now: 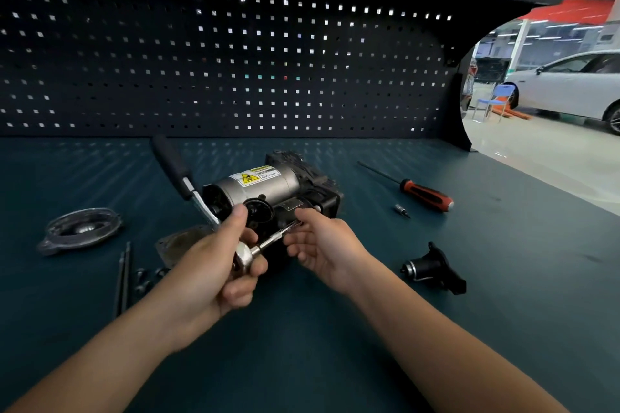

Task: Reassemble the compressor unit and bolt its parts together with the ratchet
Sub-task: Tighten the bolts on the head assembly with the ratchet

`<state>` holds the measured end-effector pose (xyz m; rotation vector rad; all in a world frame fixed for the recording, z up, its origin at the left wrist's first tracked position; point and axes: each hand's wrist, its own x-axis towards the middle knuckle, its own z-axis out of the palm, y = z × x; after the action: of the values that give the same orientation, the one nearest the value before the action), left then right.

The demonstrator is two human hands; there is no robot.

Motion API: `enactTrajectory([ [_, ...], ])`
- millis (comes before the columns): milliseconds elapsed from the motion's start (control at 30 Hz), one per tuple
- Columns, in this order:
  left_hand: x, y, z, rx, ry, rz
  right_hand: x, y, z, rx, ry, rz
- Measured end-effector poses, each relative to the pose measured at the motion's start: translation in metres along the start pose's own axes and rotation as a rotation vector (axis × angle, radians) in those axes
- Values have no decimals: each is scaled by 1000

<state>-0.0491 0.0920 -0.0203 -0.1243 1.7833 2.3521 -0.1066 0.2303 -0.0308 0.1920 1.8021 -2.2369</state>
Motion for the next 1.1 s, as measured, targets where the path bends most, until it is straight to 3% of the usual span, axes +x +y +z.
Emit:
enactTrajectory([
  [100,-2,5,-1,-131,-128,-26,0,0,2,24,27,-13],
  [167,-3,7,-1,-88,-124,24,0,0,3,47,43,-22],
  [233,-3,4,-6,235,-24,149,0,1,5,46,58,-27],
  [367,-7,-2,-25,1043,128,596,1,3,9,22,79,-20],
  [433,-10,-3,-26,1278,129,728,2,2,10,23,78,-14],
  [500,-11,-5,-23,1358,163,838,4,2,9,35,70,-10],
  [600,-10,-9,-12,1070,221,809,2,2,5,60,39,15],
  [767,-1,-3,-1,17,126,183,1,3,-1,200,-38,42],
  [800,-1,0,-2,-119,113,115,1,3,-1,224,-48,50],
  [867,-1,1,-5,-163,85,65,2,3,0,227,-49,48],
  [933,-2,-2,-6,20,72,163,2,3,1,188,-14,24],
  [967,-4,-4,-6,225,72,285,3,4,1,164,13,9],
  [1033,-6,-8,-15,897,86,714,2,5,4,123,58,-23],
  [1067,-6,-6,-21,1301,96,888,2,5,5,110,75,-33],
  [1100,-5,-5,-27,1555,96,1015,2,5,6,105,87,-35],
])
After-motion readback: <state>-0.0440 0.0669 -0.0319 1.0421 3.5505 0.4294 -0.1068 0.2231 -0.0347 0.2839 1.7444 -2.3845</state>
